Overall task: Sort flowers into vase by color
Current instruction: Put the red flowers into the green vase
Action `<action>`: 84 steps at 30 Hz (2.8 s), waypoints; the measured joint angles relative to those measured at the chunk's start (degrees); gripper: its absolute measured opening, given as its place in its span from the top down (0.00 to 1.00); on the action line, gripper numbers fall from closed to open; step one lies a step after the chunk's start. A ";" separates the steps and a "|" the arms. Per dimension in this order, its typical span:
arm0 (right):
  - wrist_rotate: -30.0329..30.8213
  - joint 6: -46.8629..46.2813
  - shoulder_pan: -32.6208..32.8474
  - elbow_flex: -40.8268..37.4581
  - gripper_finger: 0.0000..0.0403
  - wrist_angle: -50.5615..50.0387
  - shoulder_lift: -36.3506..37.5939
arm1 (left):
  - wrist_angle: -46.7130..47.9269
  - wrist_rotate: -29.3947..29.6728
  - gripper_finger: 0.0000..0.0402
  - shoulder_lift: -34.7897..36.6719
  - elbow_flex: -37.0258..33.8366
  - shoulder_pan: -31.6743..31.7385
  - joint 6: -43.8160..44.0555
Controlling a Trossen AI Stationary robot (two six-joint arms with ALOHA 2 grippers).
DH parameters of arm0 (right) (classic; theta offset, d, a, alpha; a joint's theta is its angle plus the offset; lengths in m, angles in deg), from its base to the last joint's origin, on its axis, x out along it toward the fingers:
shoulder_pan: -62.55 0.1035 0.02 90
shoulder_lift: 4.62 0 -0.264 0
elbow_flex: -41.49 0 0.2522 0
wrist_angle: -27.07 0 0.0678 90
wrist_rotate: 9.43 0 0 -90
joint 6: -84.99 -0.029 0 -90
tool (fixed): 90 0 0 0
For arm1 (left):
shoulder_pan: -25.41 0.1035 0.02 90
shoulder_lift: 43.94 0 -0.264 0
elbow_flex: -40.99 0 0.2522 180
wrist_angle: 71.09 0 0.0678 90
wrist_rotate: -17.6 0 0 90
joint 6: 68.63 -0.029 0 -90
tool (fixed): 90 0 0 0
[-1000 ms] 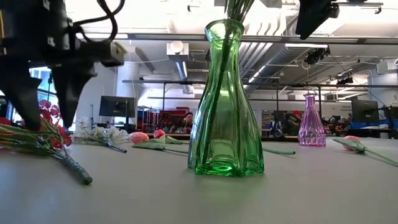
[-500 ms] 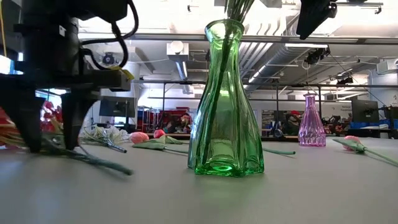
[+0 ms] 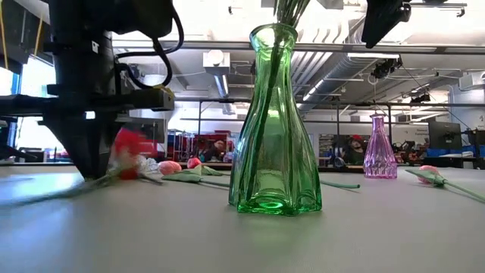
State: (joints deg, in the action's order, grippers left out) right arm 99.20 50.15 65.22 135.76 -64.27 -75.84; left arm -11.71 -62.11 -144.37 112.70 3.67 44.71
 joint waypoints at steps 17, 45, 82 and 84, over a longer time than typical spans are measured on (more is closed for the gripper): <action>1.46 -1.38 0.00 0.00 0.64 4.95 2.71 | 0.35 27.59 1.00 13.06 4.16 -6.92 -6.47; 1.90 -12.76 0.96 0.00 0.64 5.65 2.75 | -75.49 19.26 1.00 18.81 0.05 -8.33 -112.70; -0.32 -23.15 8.63 0.00 0.64 5.38 2.75 | -104.98 15.65 1.00 2.67 -10.94 -6.89 -113.18; -0.42 -22.76 8.63 0.00 0.64 5.36 2.75 | -105.08 15.69 1.00 2.67 -11.90 -6.94 -111.60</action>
State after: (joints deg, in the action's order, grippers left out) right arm 98.78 27.39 73.86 135.76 -58.91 -73.08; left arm -116.79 -46.43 -141.70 100.80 -3.27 -66.89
